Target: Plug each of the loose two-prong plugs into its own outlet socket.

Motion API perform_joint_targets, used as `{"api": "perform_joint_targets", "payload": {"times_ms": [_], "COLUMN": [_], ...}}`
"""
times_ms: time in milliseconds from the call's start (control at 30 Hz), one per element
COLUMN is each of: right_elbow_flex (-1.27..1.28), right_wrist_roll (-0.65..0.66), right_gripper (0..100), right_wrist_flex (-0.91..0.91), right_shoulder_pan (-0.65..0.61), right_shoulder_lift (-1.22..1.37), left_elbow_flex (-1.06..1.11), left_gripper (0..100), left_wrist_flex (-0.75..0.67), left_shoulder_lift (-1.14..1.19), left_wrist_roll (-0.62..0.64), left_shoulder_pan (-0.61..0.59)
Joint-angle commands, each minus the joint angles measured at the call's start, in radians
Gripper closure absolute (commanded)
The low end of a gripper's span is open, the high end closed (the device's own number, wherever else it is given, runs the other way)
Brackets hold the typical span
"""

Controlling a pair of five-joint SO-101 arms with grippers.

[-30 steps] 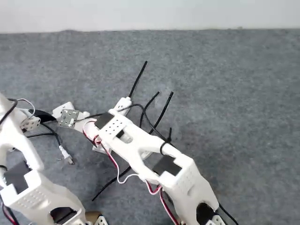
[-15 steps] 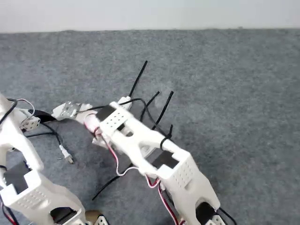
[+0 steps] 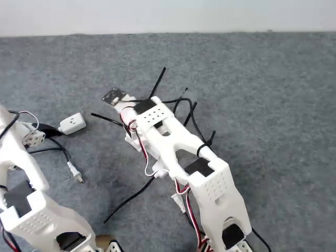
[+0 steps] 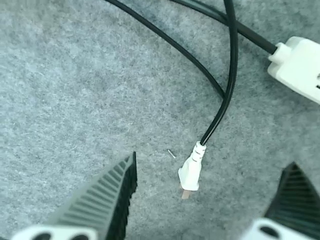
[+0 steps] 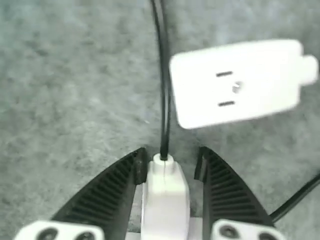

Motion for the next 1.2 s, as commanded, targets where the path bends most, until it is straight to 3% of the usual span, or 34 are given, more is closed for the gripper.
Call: {"api": "perform_joint_targets", "payload": {"times_ms": [0, 967, 1167], "right_elbow_flex": [-0.025, -0.025, -0.026], "right_wrist_roll": [-0.055, -0.003, 0.005], "right_gripper": [80.8, 80.8, 80.8], "right_wrist_flex": [0.018, 0.085, 0.105], "right_shoulder_pan": [0.093, 0.596, 0.642], "right_shoulder_lift": [0.001, 0.001, -0.001], "left_elbow_flex": [-0.047, -0.005, -0.004], "left_gripper": [59, 59, 59], "left_wrist_flex": [0.029, 0.021, 0.021], "left_shoulder_lift": [-0.011, -0.009, -0.009], "left_wrist_roll": [-0.005, -0.005, -0.005], "left_shoulder_pan": [-0.003, 0.002, 0.002]}}
